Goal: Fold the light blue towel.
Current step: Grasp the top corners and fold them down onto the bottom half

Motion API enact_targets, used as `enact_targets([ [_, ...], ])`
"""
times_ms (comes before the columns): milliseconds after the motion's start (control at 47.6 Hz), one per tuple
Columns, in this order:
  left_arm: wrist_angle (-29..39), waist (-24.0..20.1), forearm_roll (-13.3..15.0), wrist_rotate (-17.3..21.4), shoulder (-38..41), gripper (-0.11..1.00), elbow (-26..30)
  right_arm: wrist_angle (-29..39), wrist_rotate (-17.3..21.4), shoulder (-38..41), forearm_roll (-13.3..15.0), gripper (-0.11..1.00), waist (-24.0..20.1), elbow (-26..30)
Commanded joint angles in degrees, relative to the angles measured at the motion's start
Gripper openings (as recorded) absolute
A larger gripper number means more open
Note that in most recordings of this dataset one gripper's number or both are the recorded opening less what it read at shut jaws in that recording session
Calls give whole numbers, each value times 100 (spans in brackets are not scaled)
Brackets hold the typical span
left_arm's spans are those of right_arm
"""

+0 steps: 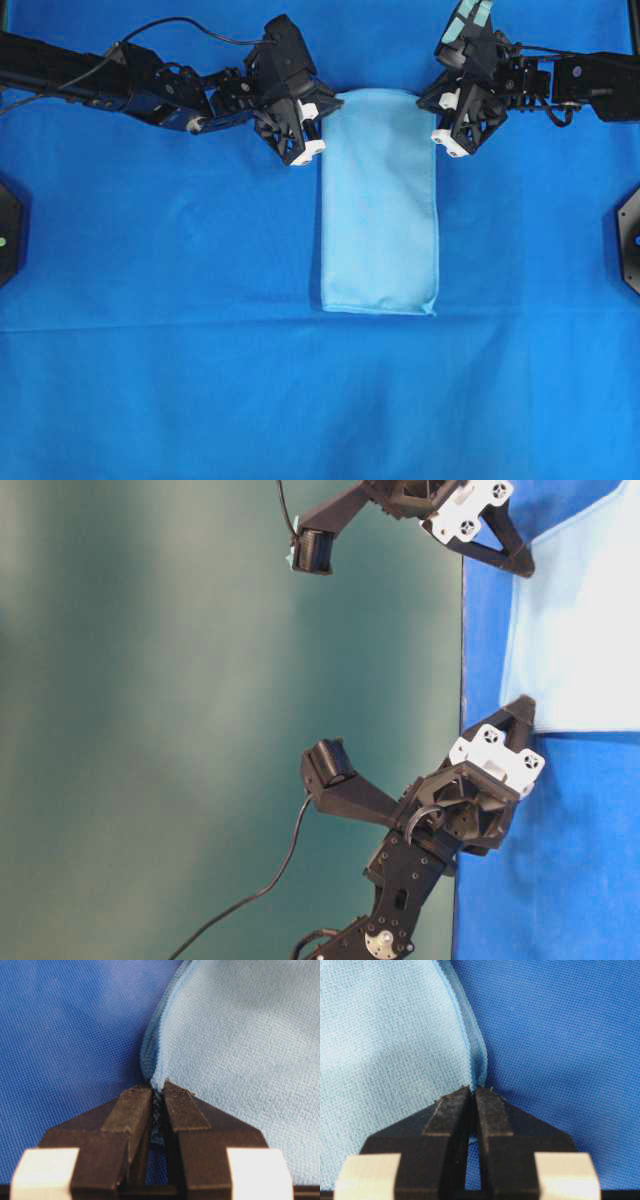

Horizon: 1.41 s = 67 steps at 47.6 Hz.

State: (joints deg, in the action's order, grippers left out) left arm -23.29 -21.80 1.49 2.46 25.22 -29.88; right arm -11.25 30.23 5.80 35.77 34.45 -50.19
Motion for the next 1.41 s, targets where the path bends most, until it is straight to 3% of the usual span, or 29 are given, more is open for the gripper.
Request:
enact_targets([
  [0,-26,35,-9,18,-79,4,105,-26,9,-53,-9,3,-26,26],
  [231,9,62,-9,44,-229,4,141,264,18,-299,-18,3,-26,62],
  [462,9,62,-9,396,-677,4,132,879,0,-1037,0,3,-26,53],
  [861,88,220,0,483,-888,4,62,949,105,-1371,-18,3,-246,-35],
  [1134,97,747,-9,483,-1389,4,-343,1547,378,-2004,-167,3,-1046,-281],
  [1386,141,1477,-9,483,-1758,4,-659,2171,1011,-2426,-308,3,-2197,-501],
])
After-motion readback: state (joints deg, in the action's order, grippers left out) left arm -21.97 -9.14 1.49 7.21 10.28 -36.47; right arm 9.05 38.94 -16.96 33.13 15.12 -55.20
